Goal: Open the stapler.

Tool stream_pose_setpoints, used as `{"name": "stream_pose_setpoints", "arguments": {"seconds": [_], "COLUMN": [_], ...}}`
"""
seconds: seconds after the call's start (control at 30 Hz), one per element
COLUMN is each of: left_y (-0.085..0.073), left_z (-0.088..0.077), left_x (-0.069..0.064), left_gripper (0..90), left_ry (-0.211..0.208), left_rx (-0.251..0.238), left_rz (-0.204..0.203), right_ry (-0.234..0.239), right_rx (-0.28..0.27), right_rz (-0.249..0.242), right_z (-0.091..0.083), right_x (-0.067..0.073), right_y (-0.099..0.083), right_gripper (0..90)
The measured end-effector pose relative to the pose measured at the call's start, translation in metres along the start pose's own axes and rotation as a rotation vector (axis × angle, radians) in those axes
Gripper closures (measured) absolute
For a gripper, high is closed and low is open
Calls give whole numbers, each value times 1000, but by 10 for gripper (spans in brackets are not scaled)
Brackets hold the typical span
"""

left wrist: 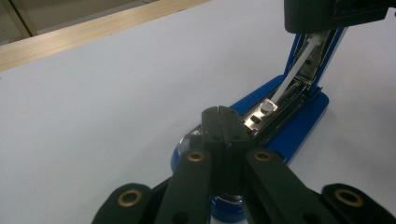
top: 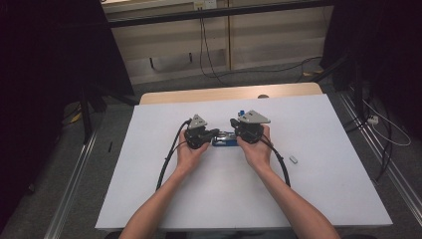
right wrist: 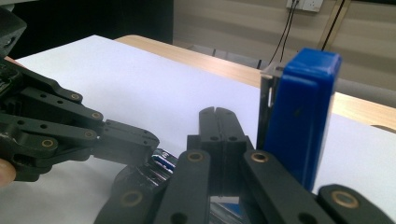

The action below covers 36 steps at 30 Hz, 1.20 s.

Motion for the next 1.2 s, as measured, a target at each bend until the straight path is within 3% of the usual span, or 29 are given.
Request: {"name": "stream_pose_setpoints", "arguments": {"seconds": [0.23,0.8,1.2], "left_y": [-1,-1,-1], "left_z": [0,0,0], "left_x": [1,0,0], "left_gripper": [900,900,900], "left_ry": [-8,-2,-2], "left_rx": [-1,-2,-5], "left_rz": [-18,-8,-6], "right_ry": [-14,-61,-61], "right_rx": [-7,-11,4], "right_rz": [-3,8,4], "right_z": [-5,-23,-30], "right_x": [-3,-21,-27], "right_y": [2,-3,-9], "right_gripper": [900,900,900]}}
Point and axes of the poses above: each handheld gripper's, and its own axes: z roughly forward along the jaws, y roughly out of its top, x roughly to its left, the point moved 7 cm from there along z, roughly forward along the jaws, and after that the axes turned 15 degrees about y, right-handed, at the moved point
